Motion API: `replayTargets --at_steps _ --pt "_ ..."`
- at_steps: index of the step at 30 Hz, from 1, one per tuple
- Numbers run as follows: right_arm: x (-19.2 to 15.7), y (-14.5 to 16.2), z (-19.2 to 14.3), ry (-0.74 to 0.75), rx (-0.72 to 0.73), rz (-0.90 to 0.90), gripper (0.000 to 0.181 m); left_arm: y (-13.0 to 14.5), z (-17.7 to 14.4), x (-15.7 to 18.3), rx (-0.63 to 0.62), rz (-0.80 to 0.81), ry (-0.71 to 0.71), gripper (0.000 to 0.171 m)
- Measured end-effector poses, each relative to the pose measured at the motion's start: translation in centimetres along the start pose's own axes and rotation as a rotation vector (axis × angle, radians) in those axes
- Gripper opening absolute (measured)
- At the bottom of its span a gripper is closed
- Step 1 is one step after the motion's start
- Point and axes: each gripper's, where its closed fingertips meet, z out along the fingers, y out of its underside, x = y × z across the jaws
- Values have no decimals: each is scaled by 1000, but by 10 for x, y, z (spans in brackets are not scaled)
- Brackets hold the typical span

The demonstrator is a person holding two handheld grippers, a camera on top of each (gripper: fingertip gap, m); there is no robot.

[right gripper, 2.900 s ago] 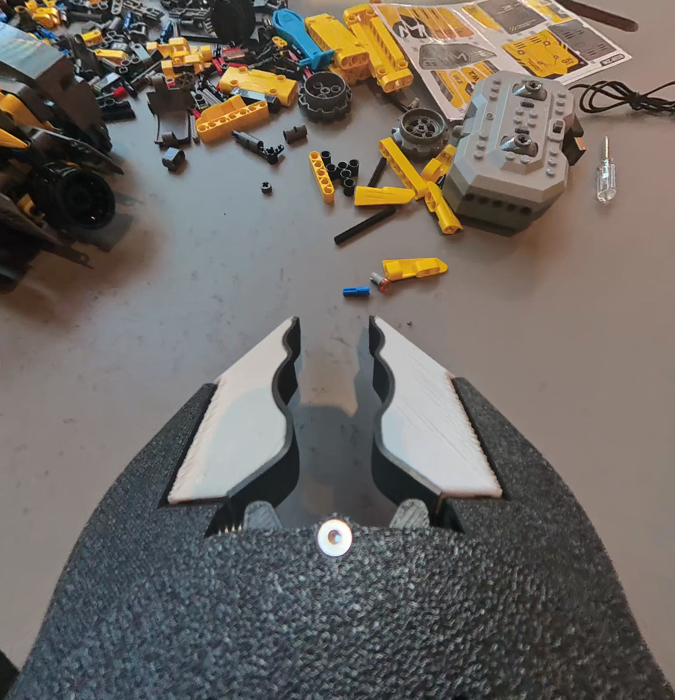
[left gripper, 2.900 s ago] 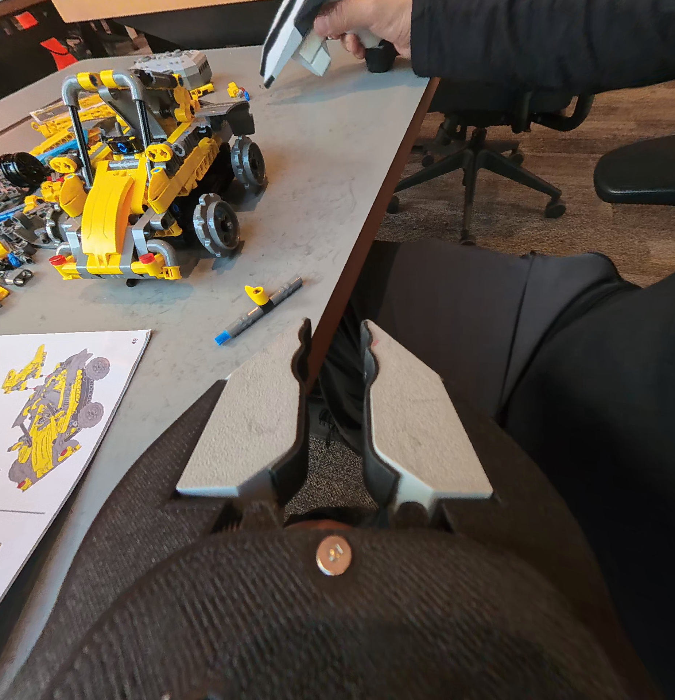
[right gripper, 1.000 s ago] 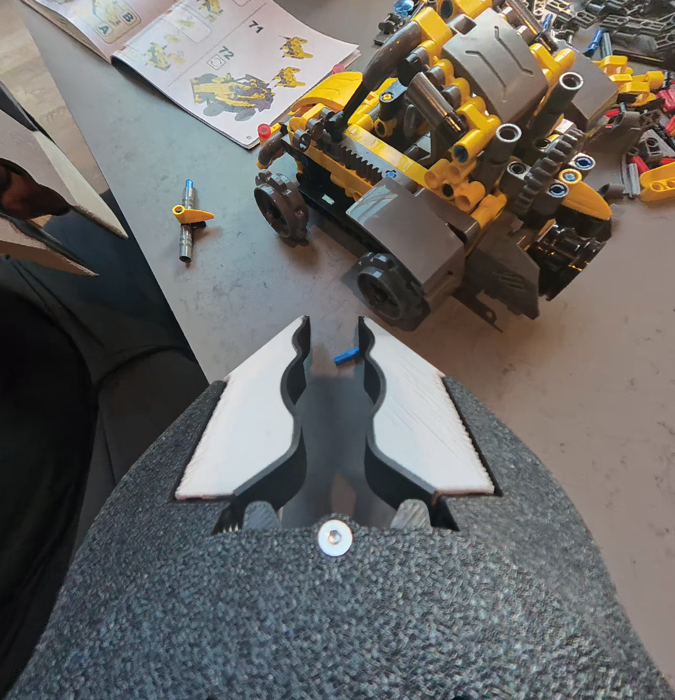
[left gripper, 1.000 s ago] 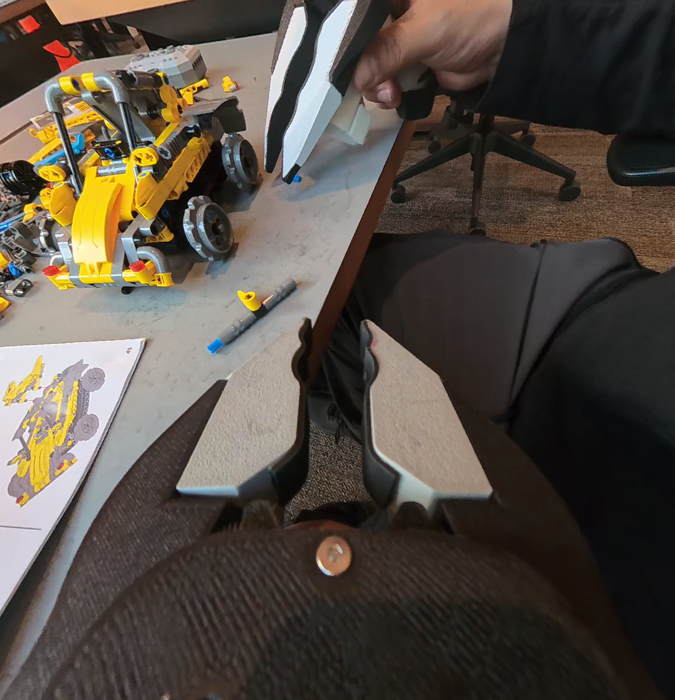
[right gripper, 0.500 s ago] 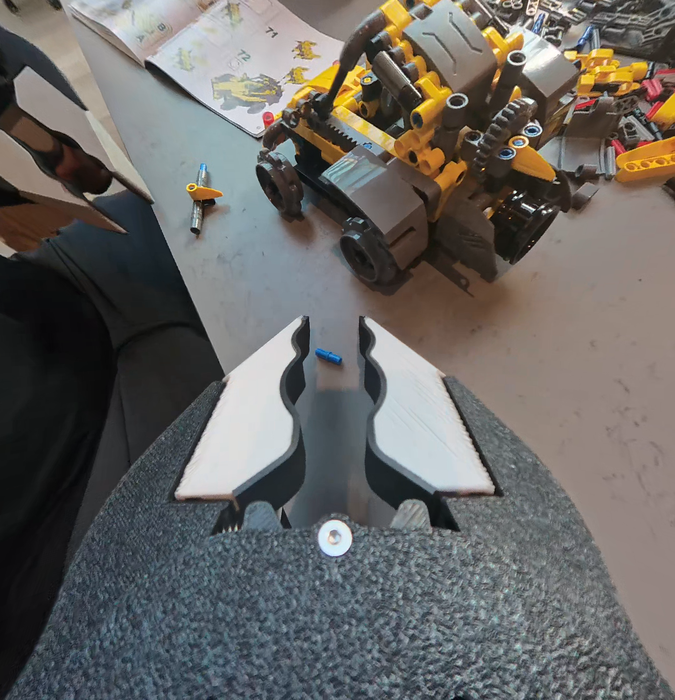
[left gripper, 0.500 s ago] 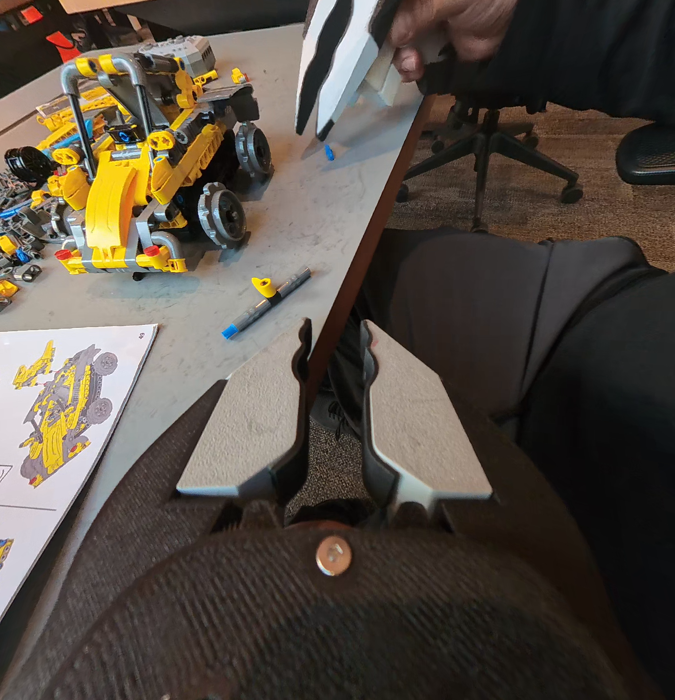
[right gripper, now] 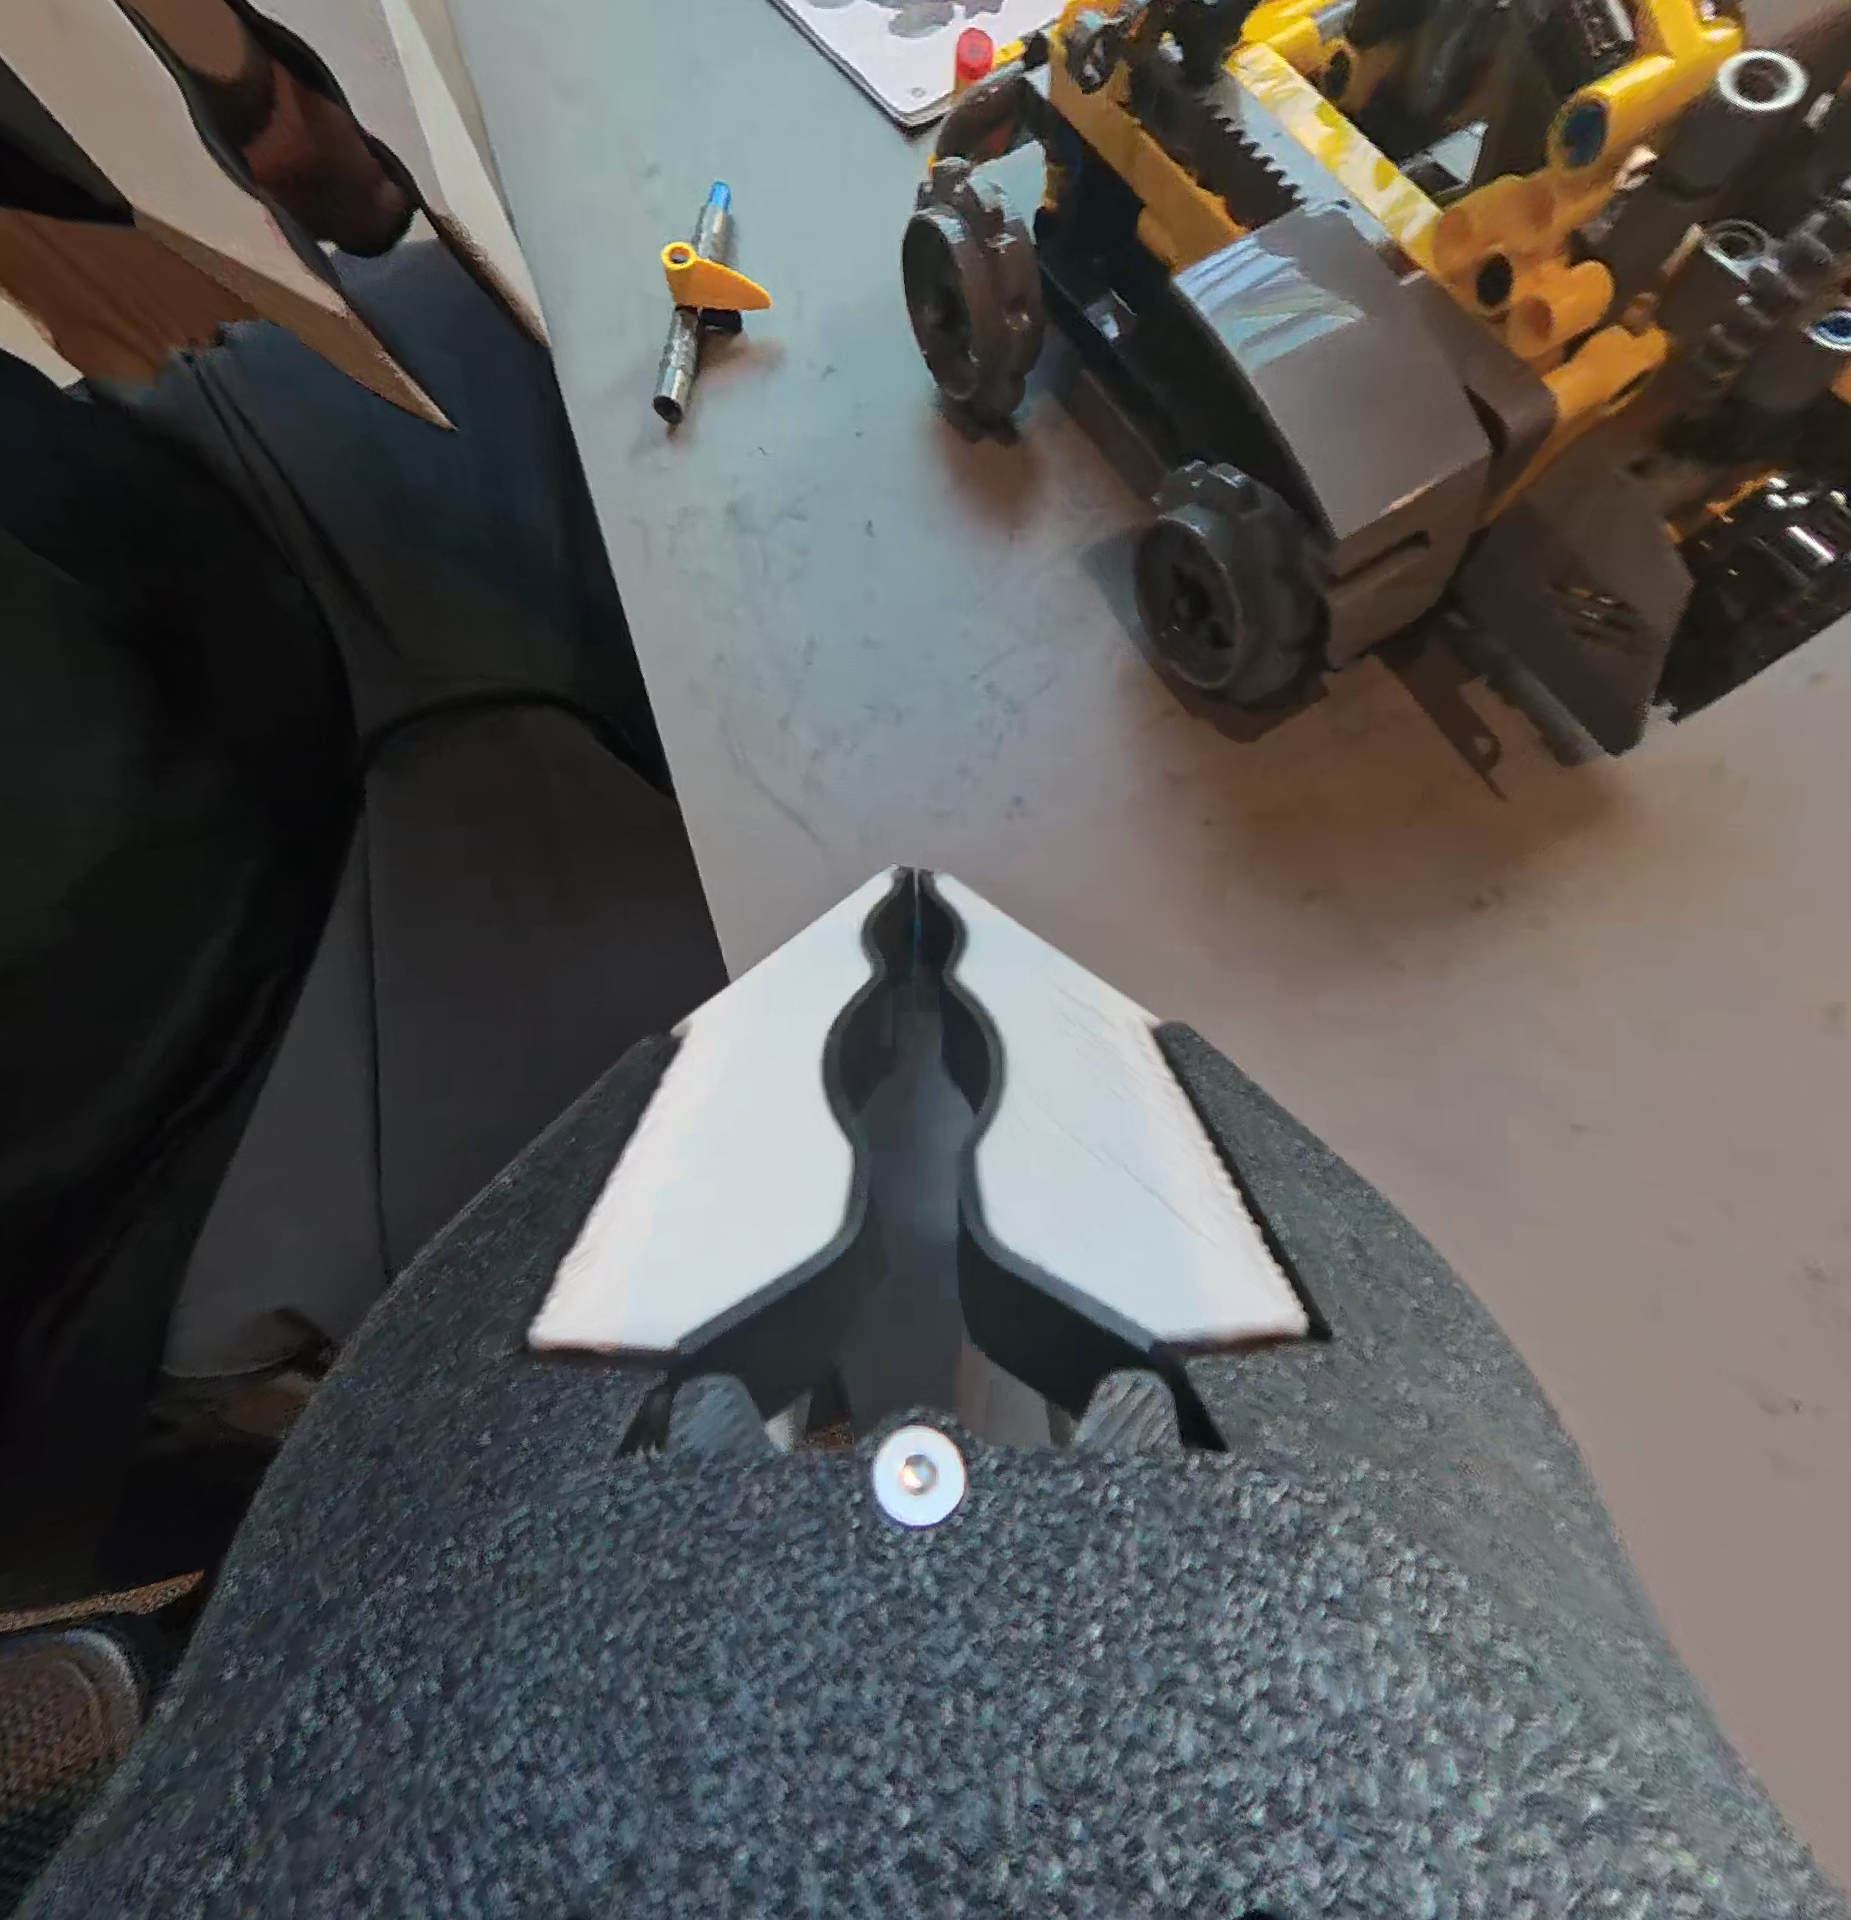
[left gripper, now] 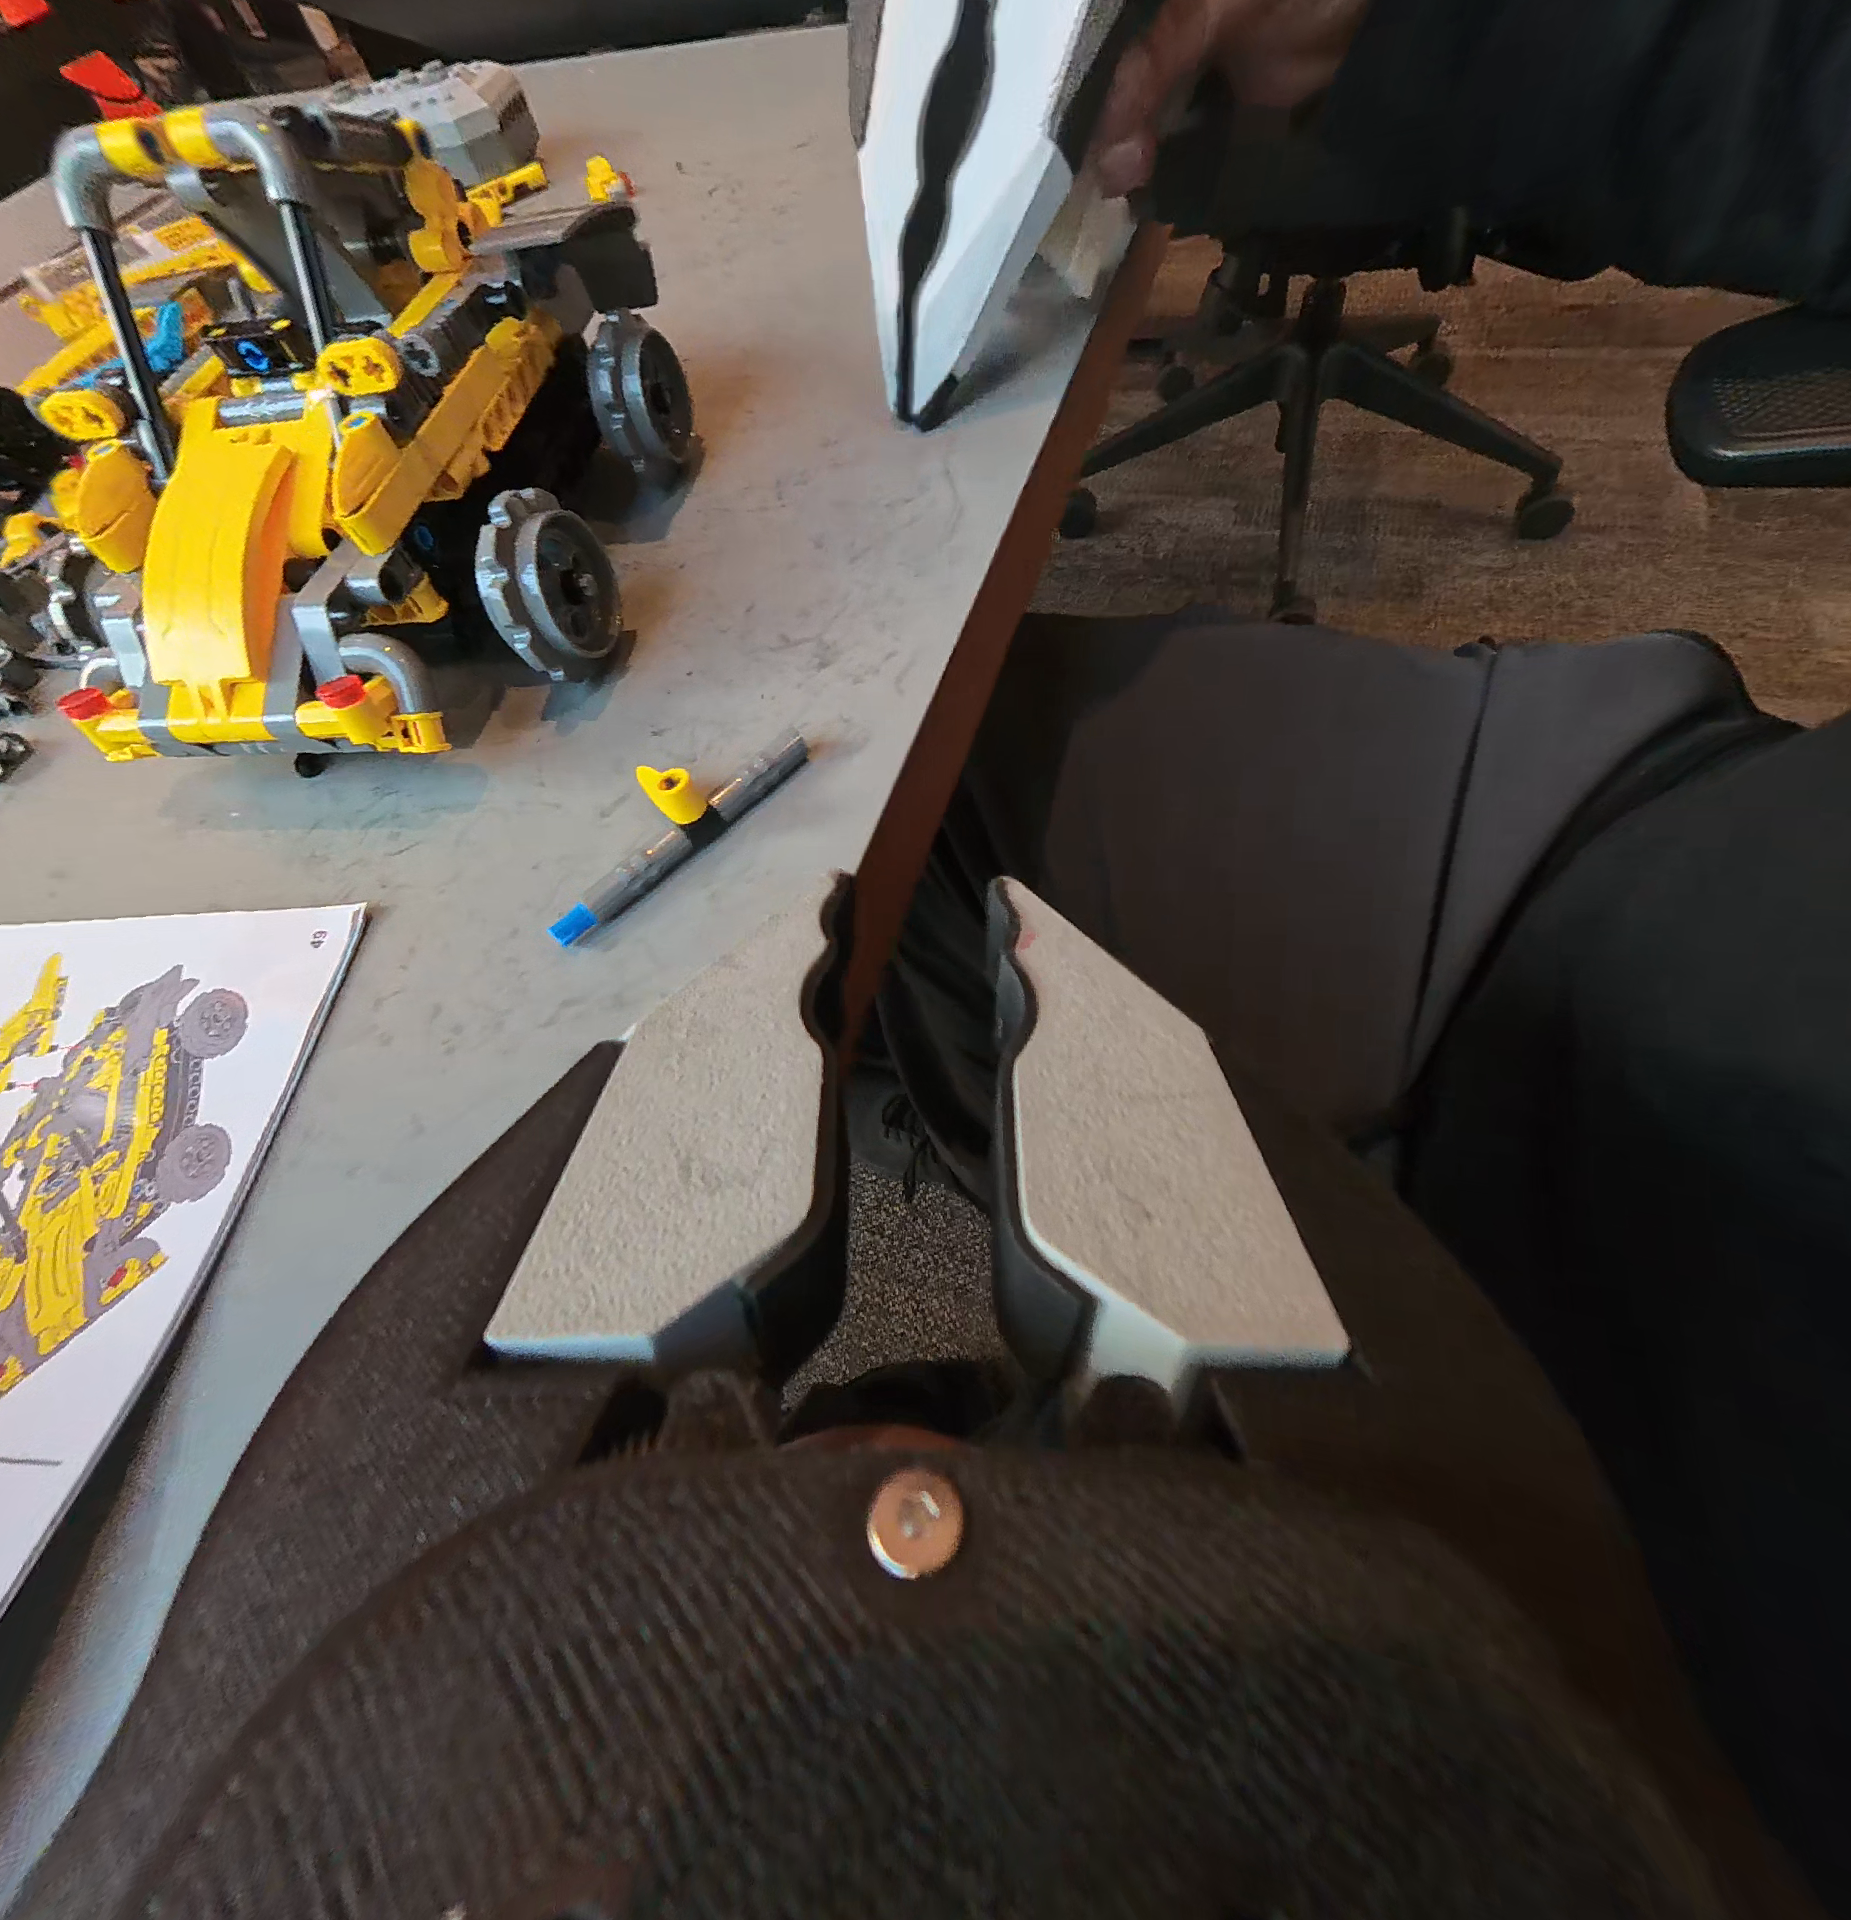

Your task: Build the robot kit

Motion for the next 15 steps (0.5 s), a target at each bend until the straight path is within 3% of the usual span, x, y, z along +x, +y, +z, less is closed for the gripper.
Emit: replayTargets --at_steps 15 --pt "-2 -5 6 -13 6 29 0 -9 -5 9 15 66 1 20"
